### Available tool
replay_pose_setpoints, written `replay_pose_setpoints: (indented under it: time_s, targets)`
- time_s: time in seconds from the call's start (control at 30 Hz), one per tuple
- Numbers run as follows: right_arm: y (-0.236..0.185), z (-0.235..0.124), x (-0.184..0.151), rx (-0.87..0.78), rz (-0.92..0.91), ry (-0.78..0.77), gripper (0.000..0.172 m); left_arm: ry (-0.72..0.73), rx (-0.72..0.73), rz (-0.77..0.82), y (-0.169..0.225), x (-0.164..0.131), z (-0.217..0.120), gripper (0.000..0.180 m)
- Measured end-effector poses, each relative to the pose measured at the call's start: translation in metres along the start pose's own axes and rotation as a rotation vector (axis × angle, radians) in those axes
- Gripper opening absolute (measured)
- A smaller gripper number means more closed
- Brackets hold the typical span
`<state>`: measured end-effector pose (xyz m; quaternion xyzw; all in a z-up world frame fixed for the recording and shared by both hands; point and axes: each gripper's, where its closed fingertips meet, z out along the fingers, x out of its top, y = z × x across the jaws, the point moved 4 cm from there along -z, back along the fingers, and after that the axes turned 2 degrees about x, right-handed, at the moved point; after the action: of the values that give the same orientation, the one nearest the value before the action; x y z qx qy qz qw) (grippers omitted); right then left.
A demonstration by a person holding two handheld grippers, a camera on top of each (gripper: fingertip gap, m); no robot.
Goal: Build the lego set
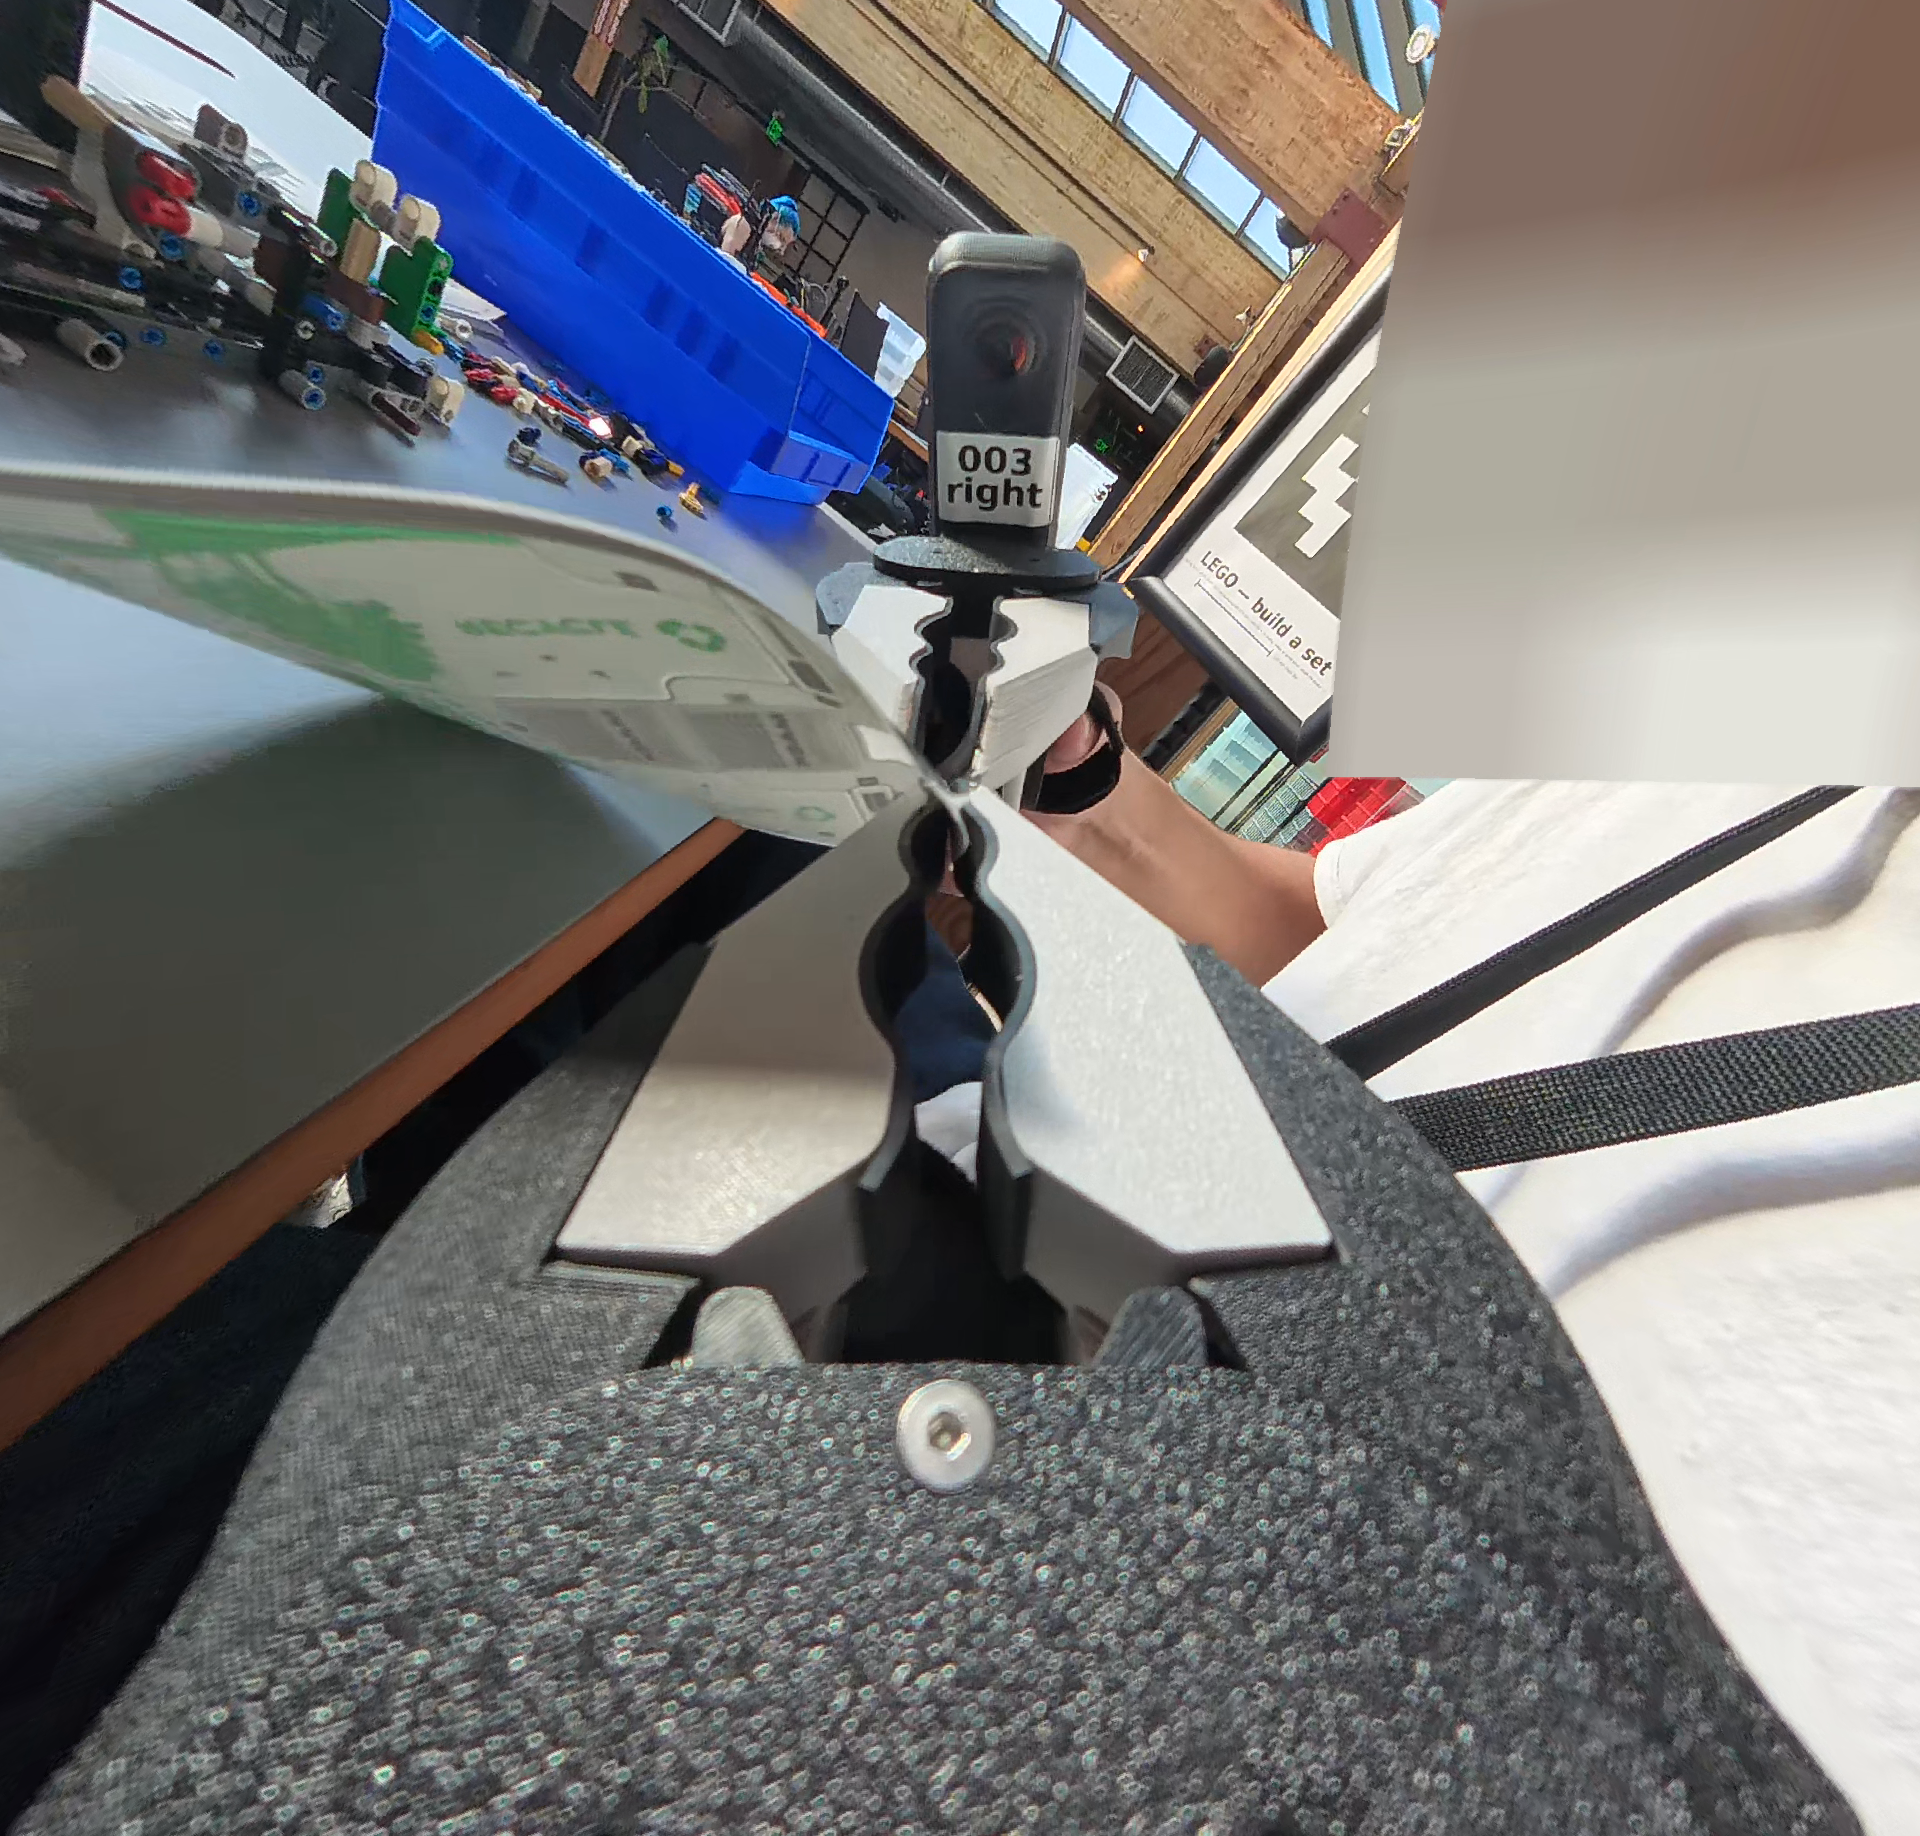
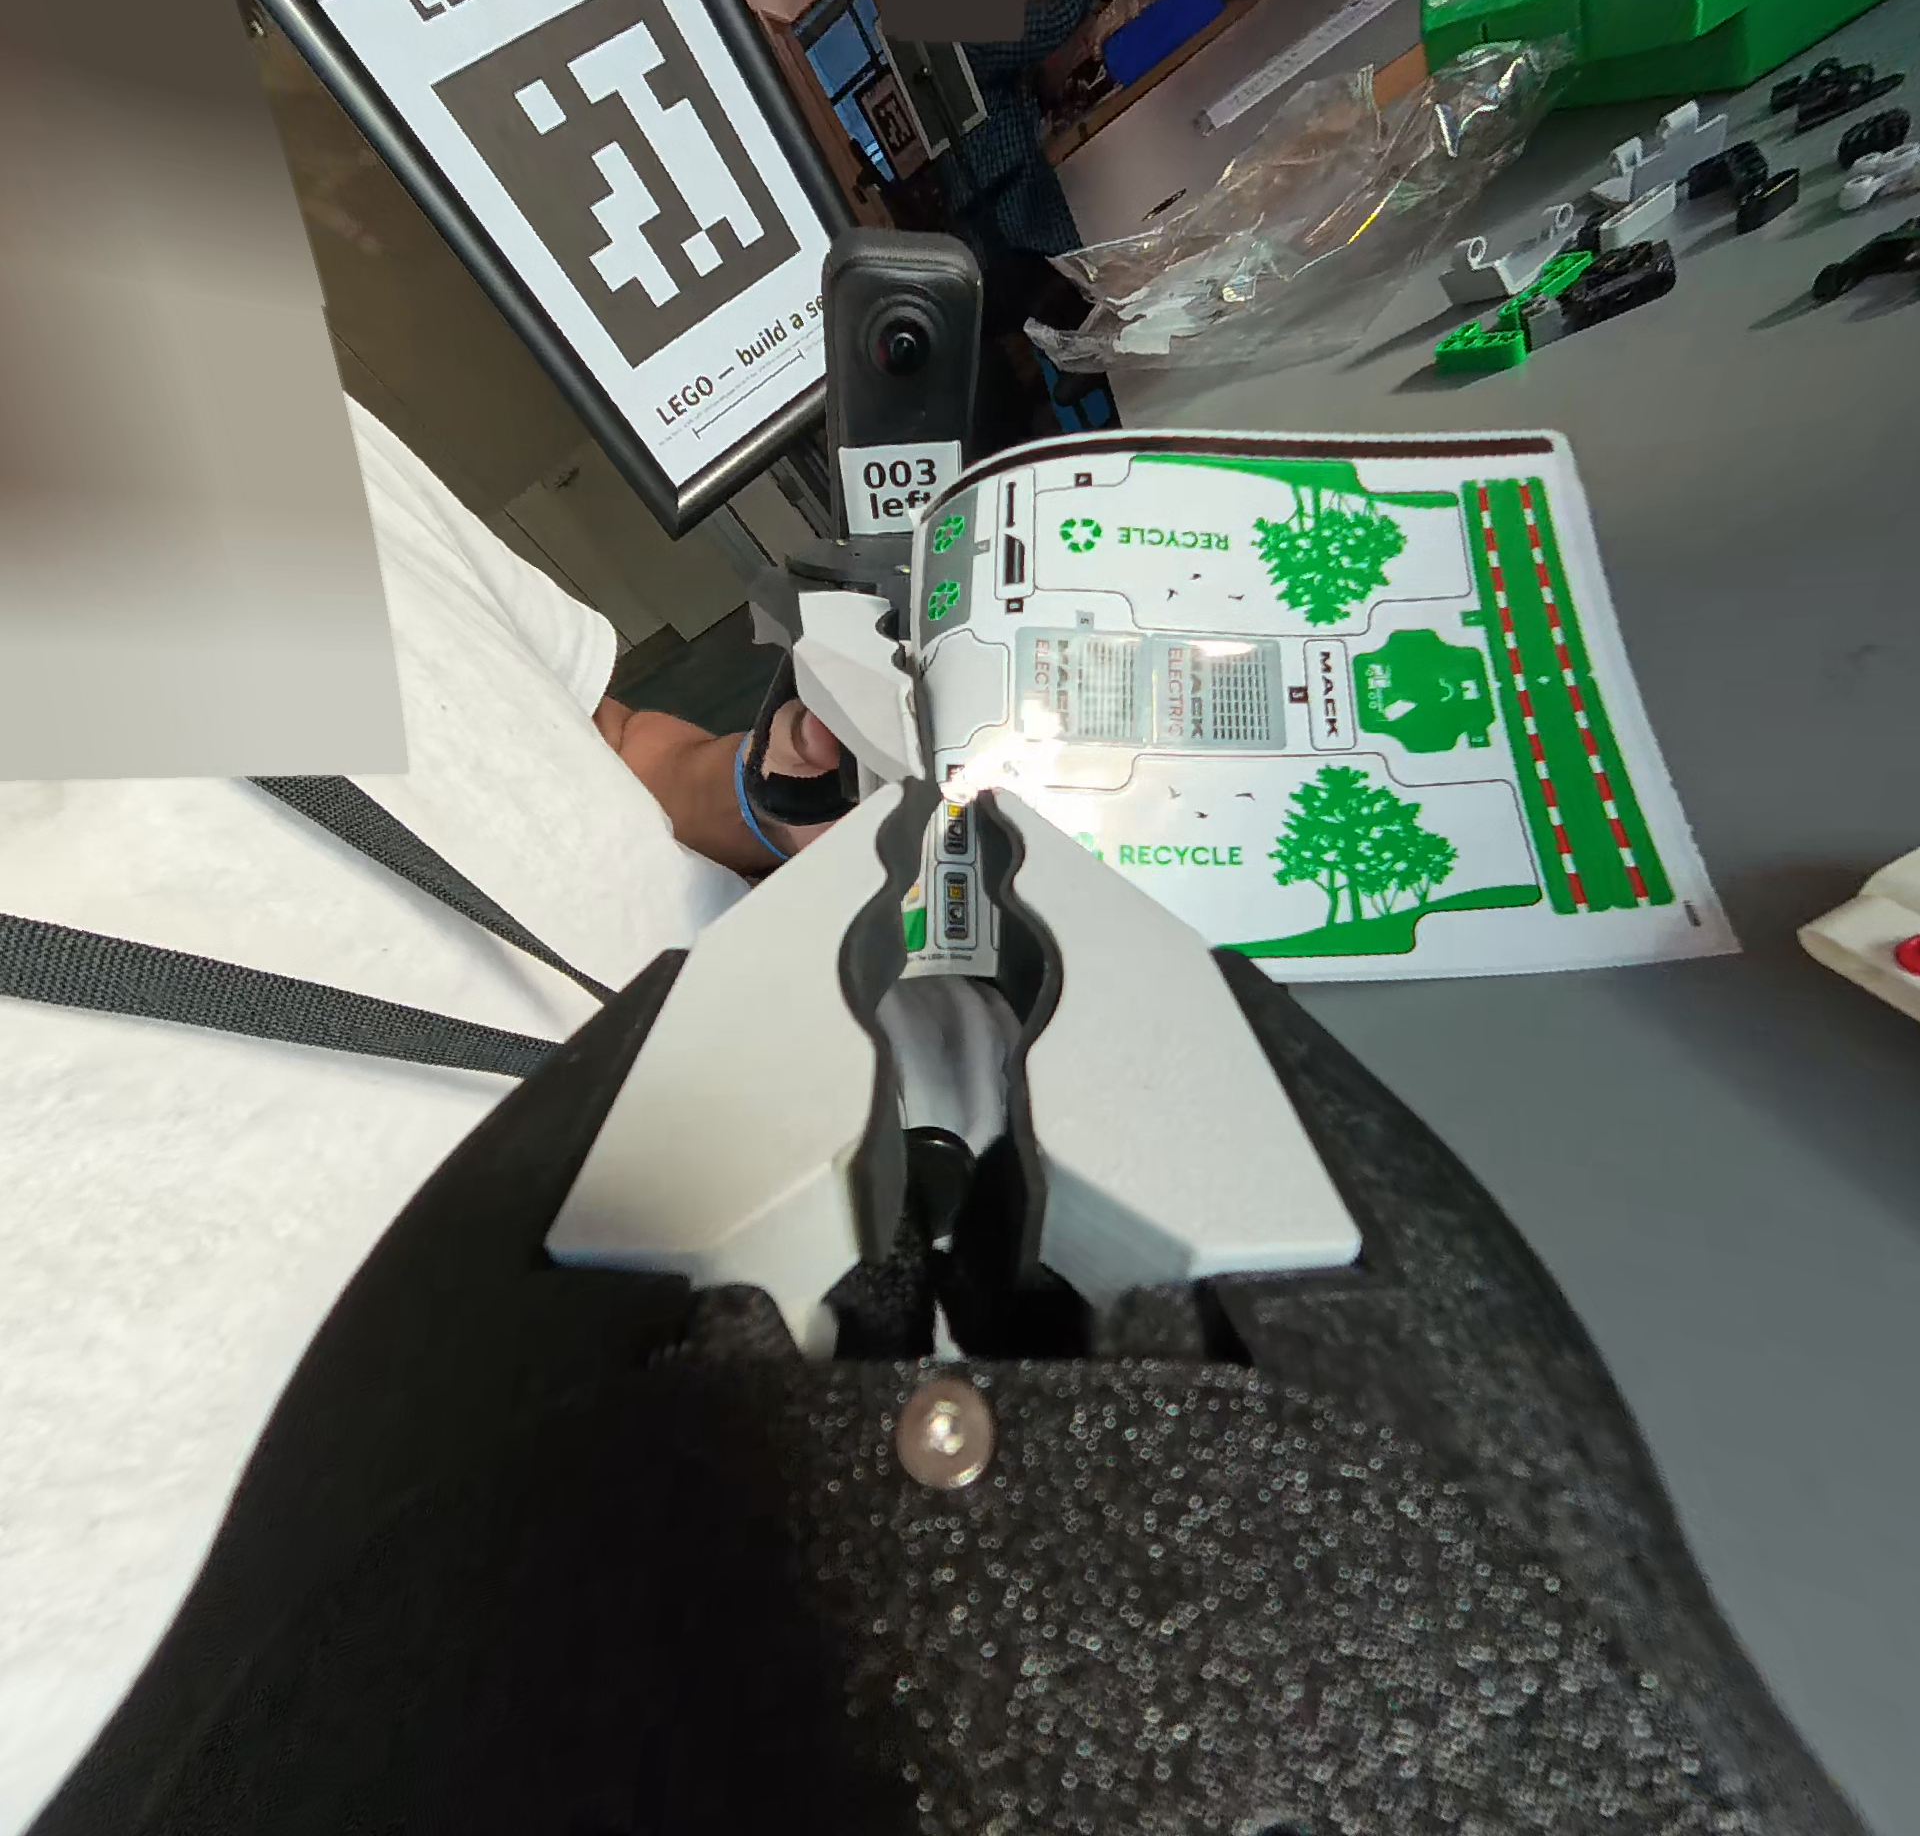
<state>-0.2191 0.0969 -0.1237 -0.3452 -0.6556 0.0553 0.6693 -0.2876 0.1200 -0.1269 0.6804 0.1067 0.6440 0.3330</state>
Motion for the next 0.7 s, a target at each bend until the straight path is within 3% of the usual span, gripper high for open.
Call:
replay_pose_setpoints:
  time_s: [0.7]
  targets:
    - [-0.0011, -0.0006, 0.0009, 0.106, 0.101, 0.045, 0.005, 0.011, -0.017, 0.028, 0.0046, 0.0013, 0.0017, 0.000]
